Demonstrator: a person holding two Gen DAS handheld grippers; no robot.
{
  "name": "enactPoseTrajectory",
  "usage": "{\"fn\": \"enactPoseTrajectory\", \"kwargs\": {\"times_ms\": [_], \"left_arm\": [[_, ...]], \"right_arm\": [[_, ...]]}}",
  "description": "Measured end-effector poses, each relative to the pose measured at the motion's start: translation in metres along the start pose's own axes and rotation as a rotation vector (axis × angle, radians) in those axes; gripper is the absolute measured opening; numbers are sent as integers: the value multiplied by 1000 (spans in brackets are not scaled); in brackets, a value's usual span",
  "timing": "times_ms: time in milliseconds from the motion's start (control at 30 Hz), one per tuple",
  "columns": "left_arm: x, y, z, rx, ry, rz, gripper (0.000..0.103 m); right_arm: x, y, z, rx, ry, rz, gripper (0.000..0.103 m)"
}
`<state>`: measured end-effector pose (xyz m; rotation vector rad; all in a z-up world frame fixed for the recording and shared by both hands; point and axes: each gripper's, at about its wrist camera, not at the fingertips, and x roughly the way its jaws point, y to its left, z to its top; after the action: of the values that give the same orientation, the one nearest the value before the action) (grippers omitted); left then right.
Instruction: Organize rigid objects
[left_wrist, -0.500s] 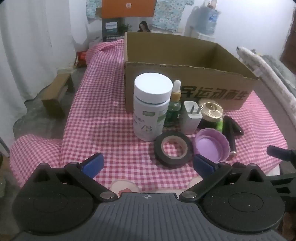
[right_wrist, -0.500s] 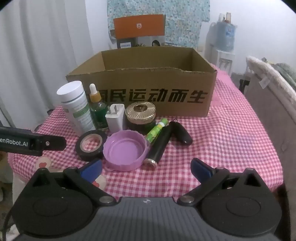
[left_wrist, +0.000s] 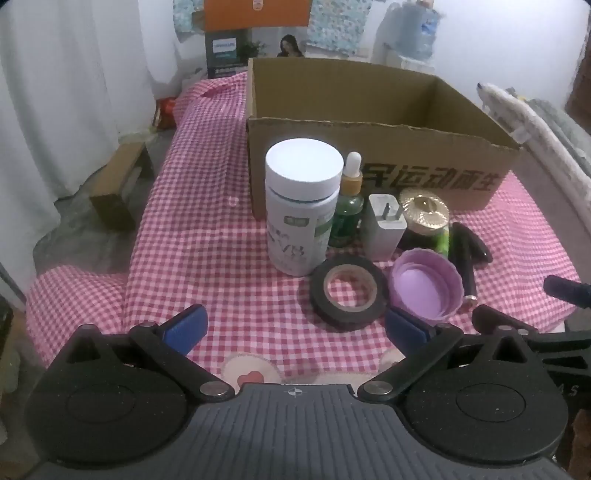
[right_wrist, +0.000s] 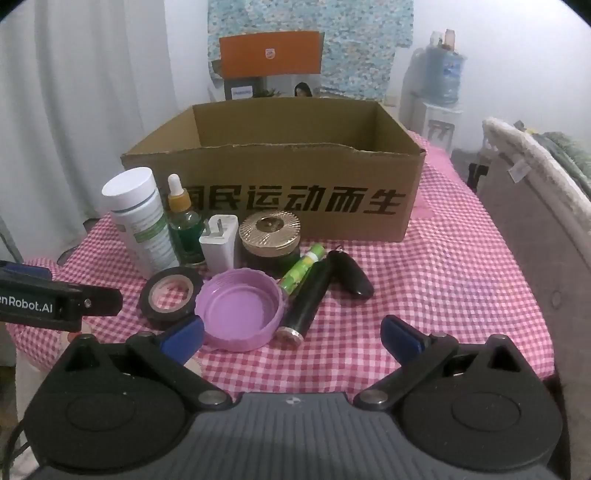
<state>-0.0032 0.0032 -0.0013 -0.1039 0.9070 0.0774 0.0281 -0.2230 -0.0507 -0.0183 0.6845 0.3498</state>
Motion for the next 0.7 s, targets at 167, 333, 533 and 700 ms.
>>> {"fn": "enactPoseTrajectory", "kwargs": {"times_ms": [167, 333, 533, 700], "left_arm": [[3, -7, 3, 7, 14, 10, 103], [3, -8, 2, 5, 14, 12, 103], [4, -8, 1, 7, 20, 21, 103], [3, -7, 1, 7, 23, 23, 103]], "right_arm": [[-2, 0, 2, -1, -8, -5, 103], [-4, -1, 4, -3, -16, -7, 103], [-4, 1, 5, -3, -12, -5, 103], [-4, 1, 6, 0, -11, -4, 103]]}}
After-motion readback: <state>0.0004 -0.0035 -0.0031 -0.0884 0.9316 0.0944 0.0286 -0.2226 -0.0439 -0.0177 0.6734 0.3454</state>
